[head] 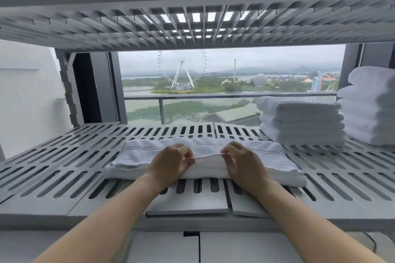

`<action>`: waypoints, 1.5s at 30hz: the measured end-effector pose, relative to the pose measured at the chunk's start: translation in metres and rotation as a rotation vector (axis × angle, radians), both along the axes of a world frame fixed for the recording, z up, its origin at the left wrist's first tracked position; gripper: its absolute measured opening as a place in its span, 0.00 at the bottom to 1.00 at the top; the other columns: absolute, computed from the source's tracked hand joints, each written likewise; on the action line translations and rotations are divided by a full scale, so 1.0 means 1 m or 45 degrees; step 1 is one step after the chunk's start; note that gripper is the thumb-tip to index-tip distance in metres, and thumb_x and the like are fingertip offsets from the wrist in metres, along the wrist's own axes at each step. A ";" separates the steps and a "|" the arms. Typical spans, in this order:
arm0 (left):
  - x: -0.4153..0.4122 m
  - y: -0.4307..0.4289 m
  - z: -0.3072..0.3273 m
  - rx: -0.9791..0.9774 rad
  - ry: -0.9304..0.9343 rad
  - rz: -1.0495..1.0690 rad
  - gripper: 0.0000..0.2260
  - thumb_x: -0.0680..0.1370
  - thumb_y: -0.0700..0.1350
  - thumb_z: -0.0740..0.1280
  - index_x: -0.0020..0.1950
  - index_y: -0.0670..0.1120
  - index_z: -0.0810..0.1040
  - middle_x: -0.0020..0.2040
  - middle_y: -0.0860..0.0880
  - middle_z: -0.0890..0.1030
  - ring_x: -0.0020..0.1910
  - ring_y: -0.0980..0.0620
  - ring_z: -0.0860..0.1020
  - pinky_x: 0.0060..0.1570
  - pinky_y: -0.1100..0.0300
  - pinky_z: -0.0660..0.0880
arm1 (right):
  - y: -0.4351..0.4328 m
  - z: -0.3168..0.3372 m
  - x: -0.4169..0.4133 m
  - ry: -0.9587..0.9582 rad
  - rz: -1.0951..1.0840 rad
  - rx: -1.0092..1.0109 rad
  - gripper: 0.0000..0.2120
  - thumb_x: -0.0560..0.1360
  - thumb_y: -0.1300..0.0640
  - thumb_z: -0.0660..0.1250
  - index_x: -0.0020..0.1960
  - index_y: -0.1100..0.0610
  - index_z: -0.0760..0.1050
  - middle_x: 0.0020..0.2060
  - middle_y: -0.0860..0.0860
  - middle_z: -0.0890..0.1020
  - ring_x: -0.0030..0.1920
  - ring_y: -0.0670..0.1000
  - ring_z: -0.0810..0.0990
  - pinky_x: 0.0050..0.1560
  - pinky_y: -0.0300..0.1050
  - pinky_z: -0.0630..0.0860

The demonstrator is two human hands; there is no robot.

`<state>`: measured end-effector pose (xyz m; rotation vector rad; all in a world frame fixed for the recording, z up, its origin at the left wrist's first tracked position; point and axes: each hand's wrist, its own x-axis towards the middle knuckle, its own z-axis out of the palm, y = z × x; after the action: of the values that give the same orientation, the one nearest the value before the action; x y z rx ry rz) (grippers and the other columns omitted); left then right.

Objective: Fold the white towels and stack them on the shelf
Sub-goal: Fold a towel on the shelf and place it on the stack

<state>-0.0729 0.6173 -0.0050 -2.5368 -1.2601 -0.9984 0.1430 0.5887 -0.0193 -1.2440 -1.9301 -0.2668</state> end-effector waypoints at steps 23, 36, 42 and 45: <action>-0.044 -0.016 -0.005 -0.107 0.111 -0.058 0.06 0.73 0.48 0.72 0.46 0.48 0.81 0.40 0.54 0.80 0.37 0.60 0.75 0.41 0.74 0.69 | -0.012 0.009 -0.002 -0.081 -0.100 -0.359 0.09 0.70 0.61 0.62 0.44 0.55 0.81 0.44 0.48 0.79 0.43 0.51 0.79 0.42 0.42 0.74; -0.050 0.006 0.034 0.411 0.321 0.210 0.10 0.73 0.37 0.66 0.50 0.50 0.79 0.44 0.51 0.82 0.43 0.47 0.80 0.44 0.53 0.76 | 0.011 0.029 -0.008 -0.084 -0.766 0.075 0.06 0.76 0.54 0.63 0.47 0.52 0.79 0.41 0.51 0.79 0.41 0.55 0.78 0.34 0.41 0.66; -0.036 0.037 0.043 0.426 0.520 0.477 0.08 0.66 0.35 0.71 0.40 0.46 0.78 0.38 0.49 0.78 0.35 0.48 0.78 0.28 0.58 0.74 | 0.051 0.037 0.000 -0.139 -0.818 0.010 0.09 0.77 0.57 0.60 0.46 0.50 0.79 0.35 0.51 0.82 0.36 0.55 0.81 0.30 0.40 0.66; -0.023 0.063 0.049 0.335 0.475 0.567 0.07 0.72 0.36 0.65 0.44 0.48 0.75 0.35 0.51 0.80 0.32 0.49 0.80 0.26 0.59 0.71 | 0.087 0.047 0.002 -0.166 -0.819 -0.056 0.10 0.76 0.59 0.59 0.45 0.52 0.79 0.35 0.52 0.82 0.37 0.56 0.81 0.32 0.40 0.66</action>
<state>-0.0958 0.6799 0.0440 -1.9951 -1.3811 -0.5234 0.1448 0.6760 0.0279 -1.8935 -1.5898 -0.6471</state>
